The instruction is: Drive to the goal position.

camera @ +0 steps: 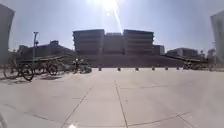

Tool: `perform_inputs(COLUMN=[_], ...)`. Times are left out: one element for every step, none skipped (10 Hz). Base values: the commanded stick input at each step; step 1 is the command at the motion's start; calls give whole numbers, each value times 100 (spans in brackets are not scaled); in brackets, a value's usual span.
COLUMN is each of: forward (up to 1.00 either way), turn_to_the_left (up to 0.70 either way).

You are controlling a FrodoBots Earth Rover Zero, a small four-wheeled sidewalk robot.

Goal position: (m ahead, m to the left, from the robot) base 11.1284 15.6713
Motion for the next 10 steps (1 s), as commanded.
perform_inputs(forward=[100, 100, 100, 100, 100, 100, 100, 100, 100, 100], turn_to_the_left=[25, 40, 17, 0, 0, 0, 0, 0, 0, 0])
